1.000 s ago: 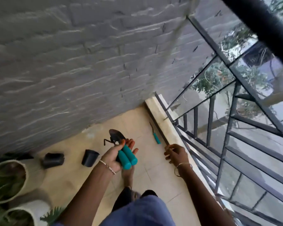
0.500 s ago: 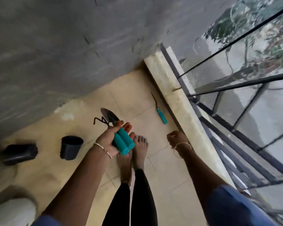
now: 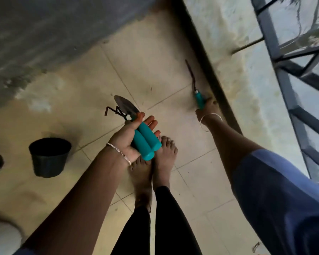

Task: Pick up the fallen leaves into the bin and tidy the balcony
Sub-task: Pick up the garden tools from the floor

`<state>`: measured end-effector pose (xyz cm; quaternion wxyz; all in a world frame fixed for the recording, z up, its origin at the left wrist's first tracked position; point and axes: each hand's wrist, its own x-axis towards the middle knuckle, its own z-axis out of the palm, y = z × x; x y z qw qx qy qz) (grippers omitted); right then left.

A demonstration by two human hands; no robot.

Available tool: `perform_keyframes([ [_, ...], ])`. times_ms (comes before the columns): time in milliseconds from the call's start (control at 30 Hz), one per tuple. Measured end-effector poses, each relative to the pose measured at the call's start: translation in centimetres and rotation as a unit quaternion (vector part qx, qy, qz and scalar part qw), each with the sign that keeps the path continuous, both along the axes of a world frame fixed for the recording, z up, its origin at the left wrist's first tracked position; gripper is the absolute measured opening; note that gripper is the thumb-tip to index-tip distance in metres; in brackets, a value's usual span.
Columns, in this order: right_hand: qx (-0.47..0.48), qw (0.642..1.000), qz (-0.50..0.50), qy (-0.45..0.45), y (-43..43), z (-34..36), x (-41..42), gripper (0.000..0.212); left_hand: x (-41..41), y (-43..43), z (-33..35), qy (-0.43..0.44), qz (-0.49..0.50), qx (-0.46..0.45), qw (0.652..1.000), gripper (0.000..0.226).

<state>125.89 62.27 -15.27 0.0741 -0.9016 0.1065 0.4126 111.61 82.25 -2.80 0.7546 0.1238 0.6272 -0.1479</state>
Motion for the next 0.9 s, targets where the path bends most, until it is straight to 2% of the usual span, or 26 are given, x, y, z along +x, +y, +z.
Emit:
perform_keyframes([
  [133, 0.003, 1.0, 0.02, -0.007, -1.1, -2.6, -0.5, 0.052, -1.0, -0.6, -1.5, -0.016, -0.003, -0.001, 1.0, 0.03],
  [233, -0.005, 0.998, 0.037, 0.058, -1.1, -2.2, -2.0, 0.052, -1.4, -0.6, -0.9, -0.01, -0.013, 0.009, 1.0, 0.025],
  [333, 0.07, 0.994, -0.016, 0.087, 0.2, 0.8, -4.9, 0.037, -1.5, -0.4, 1.4, 0.004, -0.03, 0.033, 0.999, 0.021],
  [533, 0.223, 0.951, -0.203, 0.07, 3.2, 12.5, -9.4, 0.029, -1.4, 1.0, 9.0, -0.008, -0.092, 0.096, 0.991, 0.026],
  [667, 0.3, 0.934, -0.183, 0.07, 4.3, 22.9, -10.9, 0.024, -1.0, 1.6, 15.9, -0.036, -0.095, 0.118, 0.988, 0.023],
  [767, 0.349, 0.897, -0.268, 0.039, 5.7, 32.5, -11.0, 0.042, -0.8, 2.2, 22.6, -0.052, -0.095, 0.126, 0.986, 0.025],
  [900, 0.438, 0.858, -0.268, 0.013, 6.3, 44.9, -11.8, 0.044, -1.4, 1.6, 32.3, -0.114, -0.092, 0.12, 0.982, 0.031],
])
